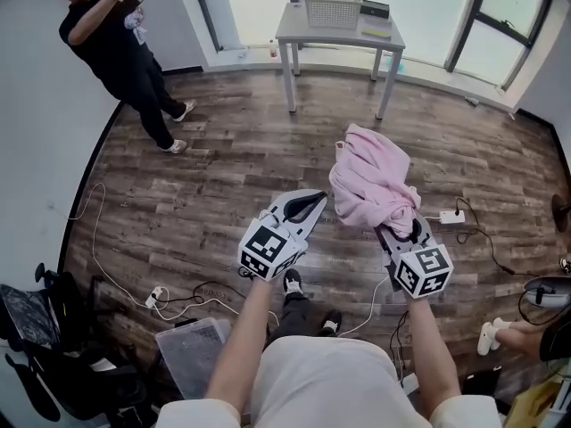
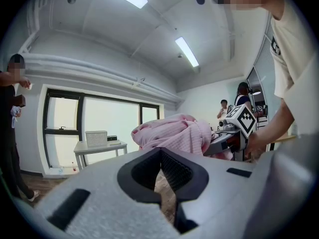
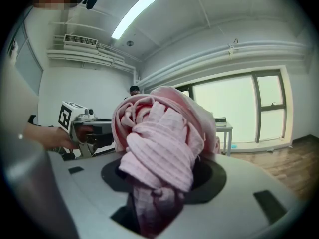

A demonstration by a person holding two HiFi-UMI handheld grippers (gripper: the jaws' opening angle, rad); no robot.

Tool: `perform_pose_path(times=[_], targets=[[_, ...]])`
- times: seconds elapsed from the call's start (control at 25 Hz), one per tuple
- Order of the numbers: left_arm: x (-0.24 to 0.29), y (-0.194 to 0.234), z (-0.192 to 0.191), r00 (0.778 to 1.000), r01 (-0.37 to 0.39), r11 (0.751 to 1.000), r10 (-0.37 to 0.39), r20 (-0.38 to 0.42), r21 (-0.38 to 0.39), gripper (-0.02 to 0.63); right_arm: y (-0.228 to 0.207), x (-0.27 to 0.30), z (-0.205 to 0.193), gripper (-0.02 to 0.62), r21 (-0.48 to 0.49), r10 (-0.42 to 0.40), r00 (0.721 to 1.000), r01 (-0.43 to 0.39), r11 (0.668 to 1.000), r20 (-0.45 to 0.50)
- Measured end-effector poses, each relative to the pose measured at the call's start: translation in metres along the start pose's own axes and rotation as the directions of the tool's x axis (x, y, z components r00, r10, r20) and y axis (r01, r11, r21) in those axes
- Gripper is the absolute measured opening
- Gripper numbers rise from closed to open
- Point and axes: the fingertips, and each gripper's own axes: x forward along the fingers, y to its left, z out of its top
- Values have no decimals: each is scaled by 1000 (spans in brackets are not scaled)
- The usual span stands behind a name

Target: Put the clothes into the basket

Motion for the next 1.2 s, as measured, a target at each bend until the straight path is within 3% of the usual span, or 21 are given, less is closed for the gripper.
perform_pose_path(times=[0.92, 1.2], targets=[[27, 182, -31, 998, 62, 998, -62, -11, -12, 14, -6, 162, 36, 238, 7, -87, 996, 87, 996, 6], [32, 186, -38, 995, 93, 996, -93, -23, 11, 14, -9, 171, 30, 238, 15, -112, 993, 112, 994, 21]])
